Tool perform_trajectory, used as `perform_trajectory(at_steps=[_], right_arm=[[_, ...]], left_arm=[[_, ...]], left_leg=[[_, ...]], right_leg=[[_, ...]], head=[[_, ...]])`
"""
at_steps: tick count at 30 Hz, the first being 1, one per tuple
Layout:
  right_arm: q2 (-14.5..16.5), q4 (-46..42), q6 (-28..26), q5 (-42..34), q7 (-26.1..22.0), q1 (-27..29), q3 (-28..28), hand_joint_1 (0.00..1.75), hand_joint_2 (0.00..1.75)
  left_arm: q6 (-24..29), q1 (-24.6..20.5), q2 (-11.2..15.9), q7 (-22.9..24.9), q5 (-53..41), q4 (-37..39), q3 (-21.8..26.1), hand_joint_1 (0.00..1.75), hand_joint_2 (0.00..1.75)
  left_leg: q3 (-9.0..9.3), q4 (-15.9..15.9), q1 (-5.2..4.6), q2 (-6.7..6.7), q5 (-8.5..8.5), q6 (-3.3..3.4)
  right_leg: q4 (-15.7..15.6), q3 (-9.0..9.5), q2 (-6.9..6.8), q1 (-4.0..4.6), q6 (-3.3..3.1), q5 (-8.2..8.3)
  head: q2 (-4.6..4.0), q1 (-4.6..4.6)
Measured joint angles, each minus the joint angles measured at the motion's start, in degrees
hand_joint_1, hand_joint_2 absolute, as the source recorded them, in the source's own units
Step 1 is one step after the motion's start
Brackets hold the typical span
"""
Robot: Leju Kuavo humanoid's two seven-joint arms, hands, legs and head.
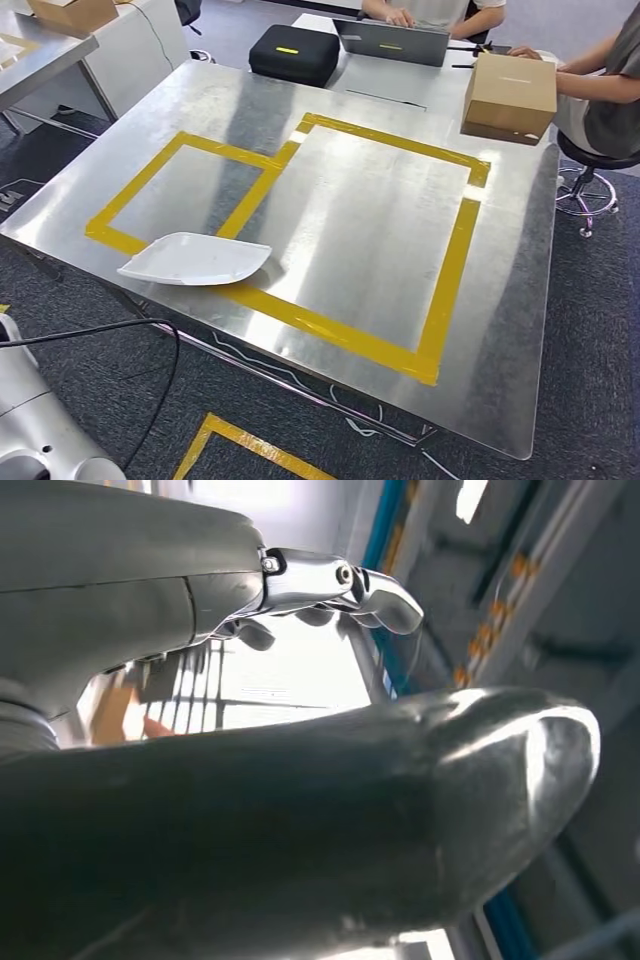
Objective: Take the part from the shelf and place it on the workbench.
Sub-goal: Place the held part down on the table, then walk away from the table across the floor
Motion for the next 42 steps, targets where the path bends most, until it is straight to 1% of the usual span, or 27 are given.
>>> perform_trajectory(at_steps=[5, 7, 10, 12, 14, 16, 19, 21, 30, 35, 38, 39, 40, 41, 42], right_arm=[[0.0, -0.72, -0.12, 1.69, -1.34, 0.42, 0.5, 0.0, 0.0], [-0.04, -0.73, -0.75, 1.86, -1.3, 0.43, 0.7, 0.0, 0.0], [-0.21, -0.01, -2.37, 1.19, -0.96, -0.09, 0.78, 0.0, 0.0], [-0.24, 0.56, -3.05, 0.19, -1.11, -0.56, 0.79, 0.0, 0.0], [-0.2, 0.9, -3.46, -0.65, -1.01, -0.72, 0.77, 0.0, 0.0], [-0.11, 0.99, -3.88, -1.08, -0.69, -0.65, 0.73, 0.0, 0.0], [0.14, 0.73, -4.31, -1.33, -0.32, -0.47, 0.65, 0.0, 0.0], [0.46, 0.35, -4.37, -1.49, -0.23, -0.4, 0.52, 0.0, 0.0], [1.68, -0.84, -3.9, -2.27, -0.21, -0.33, 0.25, 0.0, 0.0], [3.0, -2.04, -3.23, -3.5, -0.25, -0.29, -0.04, 0.0, 0.0], [3.96, -3.14, -3.03, -4.3, -0.5, -0.25, -0.2, 0.0, 0.0], [4.21, -3.55, -3.0, -4.62, -0.68, -0.22, -0.33, 0.0, 0.0], [4.46, -3.94, -3.0, -5.03, -0.89, -0.2, -0.53, 0.0, 0.0], [4.68, -4.3, -3.0, -5.49, -1.03, -0.19, -0.8, 0.0, 0.0], [4.86, -4.61, -2.95, -5.93, -0.98, -0.2, -1.11, 0.0, 0.0]], left_arm=[[-2.66, 2.64, 2.97, -0.79, 8.49, -1.39, 10.89, 0.0, 0.0], [-4.19, 3.49, 3.65, -1.1, 11.66, -1.66, 15.95, 0.0, 0.0], [-4.83, 4.47, 4.22, -3.42, 10.45, -1.97, 21.54, 0.0, 0.0], [-3.4, 5.72, 4.87, -5.96, 8.7, -1.86, 23.16, 0.0, 0.0], [-1.43, 7.36, 5.61, -8.27, 7.54, -1.22, 23.91, 0.0, 0.0], [0.97, 9.27, 6.18, -9.58, 6.95, -0.06, 24.29, 0.0, 0.0], [4.65, 12.19, 6.41, -9.98, 6.69, 2.04, 24.43, 0.0, 0.0], [6.2, 13.83, 6.34, -10.02, 6.53, 3.5, 24.44, 0.0, 0.0], [8.56, 17.2, 5.92, -9.62, 6.32, 7.34, 24.43, 0.0, 0.0], [8.75, 18.68, 4.93, -9.12, 6.29, 11.6, 24.43, 0.0, 0.0], [8.74, 19.1, 4.47, -8.91, 5.7, 13.9, 24.43, 0.0, 0.0], [8.74, 19.14, 4.36, -8.79, 5.25, 14.56, 24.43, 0.0, 0.0], [8.74, 19.12, 4.24, -8.55, 4.74, 15.16, 24.43, 0.0, 0.0], [8.7, 19.1, 4.09, -8.3, 4.19, 15.7, 24.43, 0.0, 0.0], [8.53, 19.08, 3.88, -8.05, 3.64, 16.22, 24.42, 0.0, 0.0]], left_leg=[[-0.03, -0.03, 0.05, 0.0, -0.05, -0.06], [-0.03, -0.03, 0.06, 0.01, -0.09, -0.12], [-0.05, -0.03, 0.05, -0.02, -0.1, -0.12], [-0.04, -0.02, 0.05, -0.02, -0.11, -0.12], [-0.03, -0.02, 0.04, -0.02, -0.12, -0.12], [-0.03, -0.02, 0.04, -0.03, -0.12, -0.12], [-0.03, -0.02, 0.05, -0.02, -0.12, -0.12], [-0.03, -0.02, 0.05, -0.02, -0.12, -0.12], [-0.04, 0.08, -0.09, -0.03, -0.28, 0.12], [-0.07, 0.35, -0.36, -0.03, -0.48, 0.49], [-0.07, 0.56, -0.49, -0.03, -0.46, 0.93], [0.01, 0.34, -0.31, 0.01, -0.16, 1.14], [0.08, 0.05, -0.1, 0.06, 0.21, 1.36], [0.1, -0.25, 0.16, 0.13, 0.59, 1.58], [0.06, -0.53, 0.44, 0.23, 0.86, 1.7]], right_leg=[[0.01, -0.03, -0.03, 0.07, -0.11, -0.1], [0.01, -0.05, -0.05, 0.08, -0.16, -0.15], [0.0, -0.02, -0.17, 0.09, -0.15, -0.2], [-0.01, -0.01, -0.17, 0.07, -0.15, -0.2], [-0.02, 0.0, -0.17, 0.05, -0.14, -0.19], [-0.02, 0.0, -0.17, 0.05, -0.14, -0.18], [-0.02, -0.01, -0.15, 0.06, -0.14, -0.18], [-0.02, -0.02, -0.15, 0.07, -0.15, -0.19], [-0.06, 0.04, -0.16, -0.12, -0.02, -0.18], [-0.06, 0.12, -0.15, -0.4, 0.4, -0.2], [-0.27, 0.33, -0.15, -0.52, 0.82, -0.05], [-0.35, 0.41, -0.13, -0.47, 1.02, 0.01], [-0.17, 0.34, -0.16, -0.41, 1.24, -0.39], [0.86, 0.02, -0.2, -0.34, 1.49, -1.57], [3.13, -0.71, -0.27, -0.33, 1.7, -3.6]], head=[[0.0, -0.01], [0.0, -0.01], [0.0, 0.03], [0.0, 0.02], [0.0, 0.02], [0.0, 0.02], [0.0, 0.01], [0.0, 0.01], [0.0, 0.0], [0.0, -0.01], [0.0, -0.03], [0.0, -0.03], [0.0, 0.01], [0.0, 0.12], [0.0, 0.26]])
